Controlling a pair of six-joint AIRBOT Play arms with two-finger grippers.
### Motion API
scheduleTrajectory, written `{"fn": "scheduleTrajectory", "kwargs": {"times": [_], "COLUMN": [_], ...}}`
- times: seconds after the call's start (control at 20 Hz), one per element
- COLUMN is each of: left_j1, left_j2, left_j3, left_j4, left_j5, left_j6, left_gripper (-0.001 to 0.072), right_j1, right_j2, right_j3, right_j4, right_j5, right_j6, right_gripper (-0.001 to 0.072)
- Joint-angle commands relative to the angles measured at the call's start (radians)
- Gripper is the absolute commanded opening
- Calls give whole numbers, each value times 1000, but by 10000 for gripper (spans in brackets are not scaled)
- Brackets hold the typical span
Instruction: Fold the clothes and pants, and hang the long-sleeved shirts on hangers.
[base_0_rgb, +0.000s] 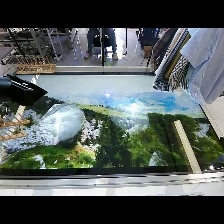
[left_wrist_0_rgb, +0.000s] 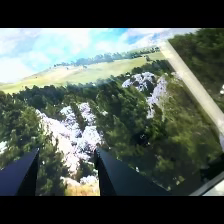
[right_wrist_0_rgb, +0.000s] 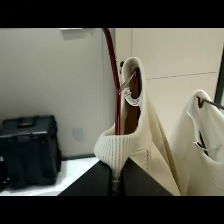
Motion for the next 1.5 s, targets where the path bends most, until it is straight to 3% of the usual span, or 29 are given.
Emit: {"fn": "scheduleTrajectory", "kwargs": {"times": [0.0, 0.1, 0.15, 0.2, 0.25, 0.35, 0.45, 0.55, 0.65, 0.7, 0.8, 0.9, 1.05, 1.15, 1.3, 1.45], "left_j1": [1, 1, 1, 1, 1, 1, 1, 1, 1, 1, 1, 1, 1, 2, 2, 2], "left_j2": [-1, -1, -1, -1, -1, -2, -3, -4, -4, -4, -5, -8, -12, -14, -16, -19], "left_j3": [0, 0, 0, 0, 0, 0, 0, 0, 0, 0, 0, 0, 0, 0, 0, 0], "left_j4": [0, 0, 0, 0, 0, 0, 0, 0, 7, 14, 50, 118, 339, 465, 479, 480], "left_j5": [0, 5, 13, 19, 25, 34, 33, 27, 11, 2, -35, -90, -98, -95, -94, -94], "left_j6": [-42, -41, -41, -41, -40, -41, -41, -40, -40, -40, -40, -40, -40, -40, -40, -40], "left_gripper": [382, 382, 382, 382, 382, 381, 382, 382, 381, 381, 381, 381, 353, 353, 353, 353], "right_j1": [-53, -46, -35, -19, 2, 63, 170, 356, 625, 769, 1081, 1366, 1668, 1756, 1768, 1768], "right_j2": [-14, -1, 14, 40, 69, 143, 218, 262, 249, 234, 190, 135, 55, 18, 8, 8], "right_j3": [-62, -65, -63, -63, -63, -63, -64, -64, -83, -124, -250, -412, -571, -589, -589, -589], "right_j4": [1, 58, 92, 124, 151, 293, 563, 825, 1045, 1089, 1064, 954, 622, 467, 483, 502], "right_j5": [0, -19, -50, -107, -179, -352, -421, -293, -3, 132, 355, 397, 183, -9, -212, -220], "right_j6": [8, 8, 8, 8, 8, 8, -9, -193, -480, -559, -582, -582, -577, -582, -577, -579], "right_gripper": [27, 38, 231, 523, 640, 642, 636, 633, 619, 598, 497, 498, 498, 497, 516, 507]}}
